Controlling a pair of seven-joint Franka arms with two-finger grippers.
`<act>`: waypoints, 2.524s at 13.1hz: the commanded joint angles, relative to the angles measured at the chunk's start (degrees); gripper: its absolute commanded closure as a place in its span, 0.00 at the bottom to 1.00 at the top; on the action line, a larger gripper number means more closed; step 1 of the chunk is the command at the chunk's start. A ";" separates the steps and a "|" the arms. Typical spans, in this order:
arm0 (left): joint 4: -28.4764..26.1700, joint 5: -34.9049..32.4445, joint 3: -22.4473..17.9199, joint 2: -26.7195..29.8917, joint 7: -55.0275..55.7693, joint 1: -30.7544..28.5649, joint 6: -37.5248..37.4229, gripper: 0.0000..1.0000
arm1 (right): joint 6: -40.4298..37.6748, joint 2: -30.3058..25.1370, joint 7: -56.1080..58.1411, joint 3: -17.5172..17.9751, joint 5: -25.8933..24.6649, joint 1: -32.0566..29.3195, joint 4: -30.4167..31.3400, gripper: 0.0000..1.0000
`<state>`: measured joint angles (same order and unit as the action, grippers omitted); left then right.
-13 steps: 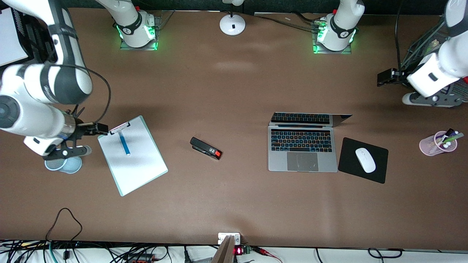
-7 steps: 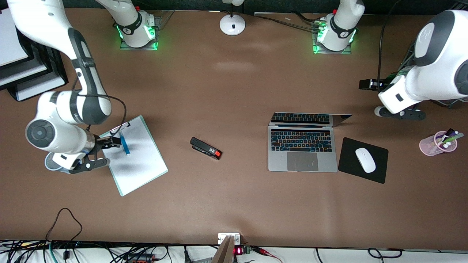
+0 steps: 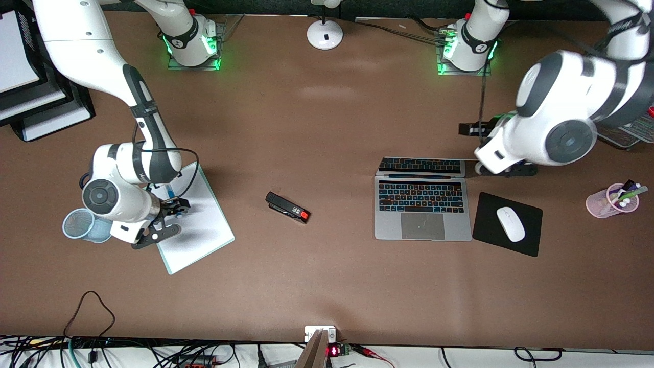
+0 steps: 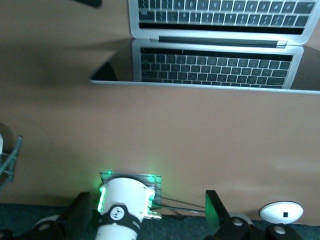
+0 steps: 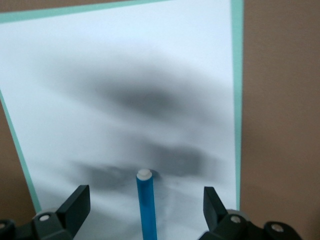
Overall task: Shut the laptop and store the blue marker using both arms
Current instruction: 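Grasp the blue marker with the right gripper while the left gripper reaches the lid, then push the laptop lid shut with the left gripper while the right gripper lifts the marker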
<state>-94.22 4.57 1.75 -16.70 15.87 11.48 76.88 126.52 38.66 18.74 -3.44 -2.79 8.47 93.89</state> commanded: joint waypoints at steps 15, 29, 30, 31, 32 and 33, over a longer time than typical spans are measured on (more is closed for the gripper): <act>0.09 1.23 0.53 -8.78 -2.57 6.81 16.00 0.00 | 4.43 0.37 6.83 -0.08 0.07 -0.83 4.20 0.55; 14.86 1.23 -0.17 -25.65 -4.27 6.01 31.20 0.00 | 4.08 -0.77 6.75 -0.08 -0.02 -0.56 3.67 1.00; 14.86 1.15 -0.09 -26.44 -4.35 6.01 33.66 0.00 | 4.08 -1.91 6.92 -0.08 -0.11 -0.56 3.32 1.00; 14.86 1.23 -0.17 -27.23 -4.35 6.01 35.68 0.00 | 4.08 -3.57 7.10 -0.08 -0.11 -0.48 3.06 1.00; 14.94 1.23 -0.17 -27.94 -4.35 6.01 37.36 0.00 | 4.08 -5.33 7.19 -0.08 -0.11 -0.30 2.79 1.00; 14.95 1.23 -0.09 -28.47 -4.35 5.93 38.51 0.00 | 4.08 -7.61 7.19 -0.08 -0.02 -0.21 2.62 1.00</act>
<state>-81.54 4.76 1.75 -43.38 13.04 17.69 114.16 131.11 36.23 26.17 -3.76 -2.72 8.03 95.58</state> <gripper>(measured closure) 0.000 0.824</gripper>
